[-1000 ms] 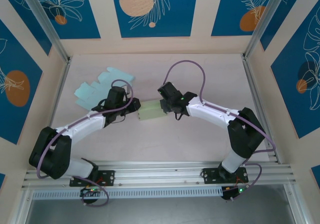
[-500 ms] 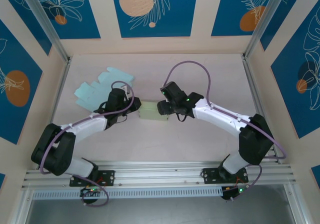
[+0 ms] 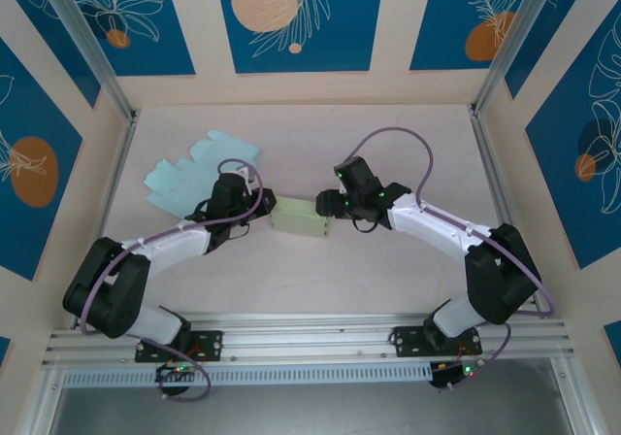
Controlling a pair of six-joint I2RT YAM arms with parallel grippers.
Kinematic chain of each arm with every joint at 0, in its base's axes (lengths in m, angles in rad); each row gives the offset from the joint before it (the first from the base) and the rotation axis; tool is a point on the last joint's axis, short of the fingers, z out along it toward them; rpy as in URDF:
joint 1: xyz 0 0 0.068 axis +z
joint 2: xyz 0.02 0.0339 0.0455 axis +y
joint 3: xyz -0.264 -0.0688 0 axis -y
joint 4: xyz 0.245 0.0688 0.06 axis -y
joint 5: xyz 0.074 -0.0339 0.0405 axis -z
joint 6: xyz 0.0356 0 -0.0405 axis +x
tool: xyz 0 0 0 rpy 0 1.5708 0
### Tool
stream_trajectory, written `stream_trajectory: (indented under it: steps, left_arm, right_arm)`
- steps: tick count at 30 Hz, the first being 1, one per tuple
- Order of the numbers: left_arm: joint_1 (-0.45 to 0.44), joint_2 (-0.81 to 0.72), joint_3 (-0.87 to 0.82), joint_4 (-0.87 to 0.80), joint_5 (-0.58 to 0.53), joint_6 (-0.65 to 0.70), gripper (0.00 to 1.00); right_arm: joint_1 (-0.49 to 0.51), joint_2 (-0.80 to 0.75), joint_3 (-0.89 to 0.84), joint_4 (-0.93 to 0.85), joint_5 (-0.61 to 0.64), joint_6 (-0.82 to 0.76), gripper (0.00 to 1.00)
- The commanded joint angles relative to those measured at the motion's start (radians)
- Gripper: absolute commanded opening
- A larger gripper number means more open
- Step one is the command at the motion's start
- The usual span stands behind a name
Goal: Fold the paper box
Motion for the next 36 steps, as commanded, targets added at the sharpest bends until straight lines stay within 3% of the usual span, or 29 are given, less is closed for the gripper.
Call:
stream_trajectory:
  steps: [1,8,13,15,20,27,36]
  left_arm:
    - [-0.022,0.05,-0.054,-0.147,-0.011,0.004,0.13]
    - [-0.022,0.032,-0.104,-0.146,-0.017,0.006,0.13]
    - [-0.025,0.016,-0.202,-0.011,0.049,0.003,0.14]
    - [-0.031,0.005,-0.232,0.013,0.067,0.007,0.2]
    - [-0.04,-0.079,-0.282,-0.033,0.051,0.006,0.24]
    - [-0.042,-0.272,-0.285,-0.178,0.011,0.024,0.45]
    - [-0.042,-0.33,-0.319,-0.191,0.029,0.006,0.45]
  right_arm:
    - [-0.007,-0.002,-0.066,0.073,-0.086,0.079,0.53]
    - [-0.012,-0.007,-0.196,0.183,-0.138,0.113,0.35]
    - [0.004,-0.05,-0.272,0.229,-0.123,0.096,0.35]
    - [0.027,-0.08,-0.302,0.236,-0.085,0.084,0.35]
    - [0.071,-0.144,-0.365,0.237,-0.024,0.096,0.35]
    - [0.122,-0.211,-0.365,0.176,0.03,0.102,0.35]
    - [0.184,-0.195,-0.396,0.161,0.077,0.134,0.36]
